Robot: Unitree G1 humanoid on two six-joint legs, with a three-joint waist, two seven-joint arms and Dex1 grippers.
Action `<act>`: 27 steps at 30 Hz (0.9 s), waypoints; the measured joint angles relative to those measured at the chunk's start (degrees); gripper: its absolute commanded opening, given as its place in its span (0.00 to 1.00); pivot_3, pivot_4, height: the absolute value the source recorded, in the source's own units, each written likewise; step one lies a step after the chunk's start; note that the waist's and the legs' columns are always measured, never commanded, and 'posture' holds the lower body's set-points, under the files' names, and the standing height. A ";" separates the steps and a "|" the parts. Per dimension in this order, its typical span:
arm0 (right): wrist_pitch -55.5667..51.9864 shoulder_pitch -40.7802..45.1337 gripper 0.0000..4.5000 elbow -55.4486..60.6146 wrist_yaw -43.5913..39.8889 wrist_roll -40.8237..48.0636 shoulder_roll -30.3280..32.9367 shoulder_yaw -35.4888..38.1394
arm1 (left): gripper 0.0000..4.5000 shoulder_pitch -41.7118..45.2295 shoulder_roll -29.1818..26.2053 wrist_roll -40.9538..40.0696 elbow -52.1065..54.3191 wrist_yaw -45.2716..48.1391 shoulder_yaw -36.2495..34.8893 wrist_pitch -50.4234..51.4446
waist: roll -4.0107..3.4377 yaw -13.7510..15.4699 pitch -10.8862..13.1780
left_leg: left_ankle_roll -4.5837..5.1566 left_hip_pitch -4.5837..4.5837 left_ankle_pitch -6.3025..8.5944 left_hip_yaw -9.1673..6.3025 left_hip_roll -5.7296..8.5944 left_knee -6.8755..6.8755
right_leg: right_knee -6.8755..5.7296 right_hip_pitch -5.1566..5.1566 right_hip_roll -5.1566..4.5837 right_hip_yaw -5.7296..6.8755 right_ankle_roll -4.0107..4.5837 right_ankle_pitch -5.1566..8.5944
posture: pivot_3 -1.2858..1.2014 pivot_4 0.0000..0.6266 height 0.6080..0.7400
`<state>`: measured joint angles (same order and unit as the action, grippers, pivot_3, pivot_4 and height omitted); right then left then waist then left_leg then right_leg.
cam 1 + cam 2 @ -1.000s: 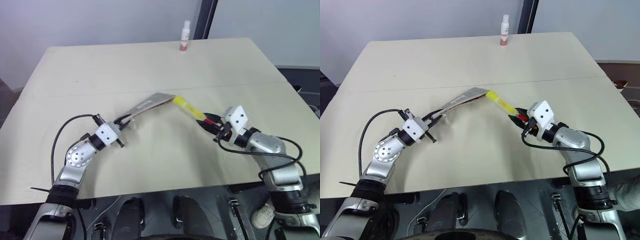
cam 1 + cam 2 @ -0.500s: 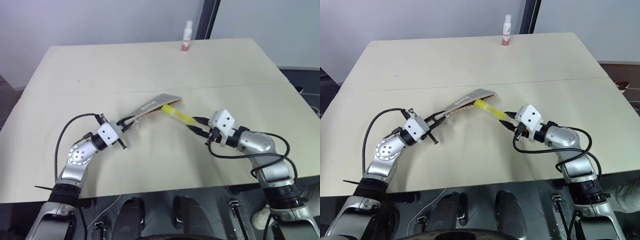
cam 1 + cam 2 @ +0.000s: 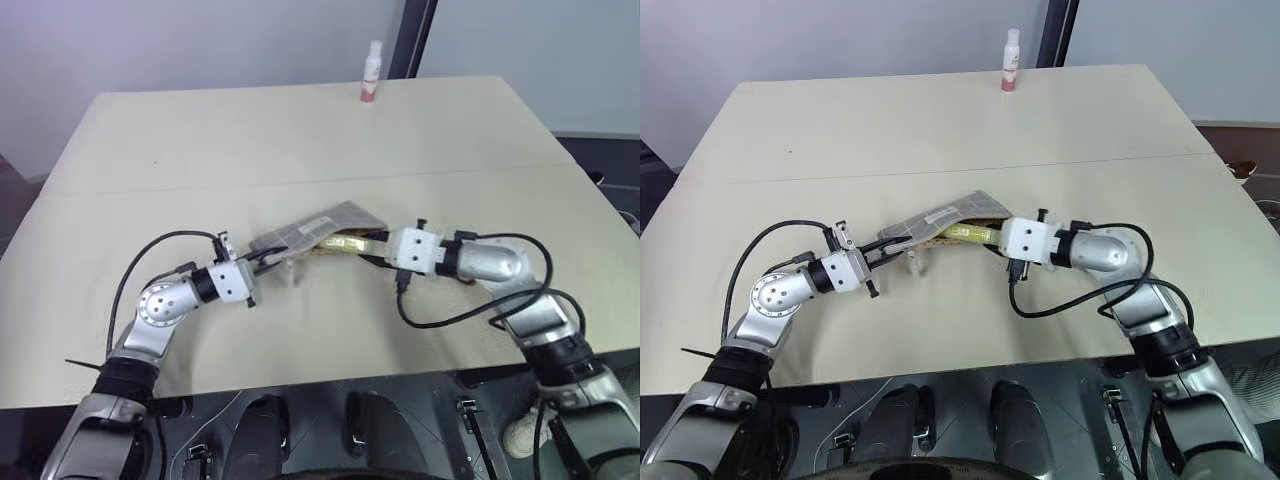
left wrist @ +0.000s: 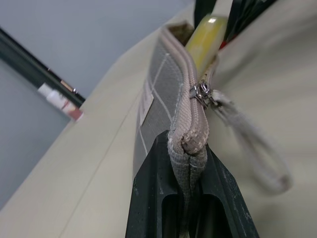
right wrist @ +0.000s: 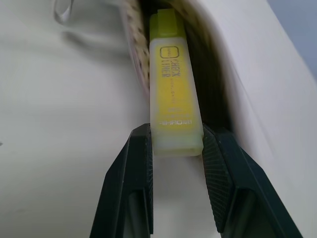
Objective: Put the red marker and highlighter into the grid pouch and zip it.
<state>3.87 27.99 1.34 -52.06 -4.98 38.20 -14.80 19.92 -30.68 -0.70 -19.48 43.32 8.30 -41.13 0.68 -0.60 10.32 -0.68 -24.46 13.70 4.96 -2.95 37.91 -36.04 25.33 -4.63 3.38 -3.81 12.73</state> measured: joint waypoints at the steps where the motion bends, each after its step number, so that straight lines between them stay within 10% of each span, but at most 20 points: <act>1: 1.10 0.74 0.18 -0.79 -0.07 -0.67 -0.28 -0.69 | 0.00 0.22 -0.02 -0.07 -0.31 0.45 0.02 -0.32 | 0.00 0.00 0.00 | 0.00 0.00 0.00 0.02 0.00 -0.01 | 0.00 0.01 0.00 0.00 -0.01 0.00 | 0.52 0.24 1.00; 11: 14.66 3.87 0.18 -11.57 5.72 -7.80 -8.22 -5.16 | 0.00 -0.54 0.10 -4.10 -0.60 4.77 -0.08 -0.15 | 0.00 -0.01 0.00 | 0.02 0.02 0.00 0.07 0.00 0.06 | -0.05 -0.03 0.01 -0.01 -0.02 -0.02 | 0.52 0.24 1.00; 18: 11.52 -0.73 0.96 -6.72 5.42 1.23 -8.42 0.02 | 0.00 -2.02 1.42 -3.69 -0.18 2.42 -0.25 0.64 | 0.00 0.11 0.00 | 0.02 0.01 0.00 0.03 -0.01 0.05 | -0.06 -0.03 0.00 -0.01 -0.11 -0.07 | 0.52 0.24 1.00; 27: -12.20 -19.16 0.99 15.98 7.45 25.23 -8.79 12.20 | 0.00 -2.25 1.43 -2.21 -0.74 -0.37 -0.86 0.55 | 0.01 0.24 0.00 | 0.01 0.05 0.01 -0.15 -0.03 0.06 | -0.06 -0.10 -0.05 -0.01 0.00 -0.01 | 0.52 0.24 1.00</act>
<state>-8.33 8.83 17.31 -44.61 20.25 29.42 -2.60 17.67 -29.24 -2.91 -20.21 42.96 7.44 -40.58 0.69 -0.36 10.32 -0.67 -24.41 13.71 4.82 -2.98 37.97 -36.09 25.23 -4.68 3.37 -3.81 12.71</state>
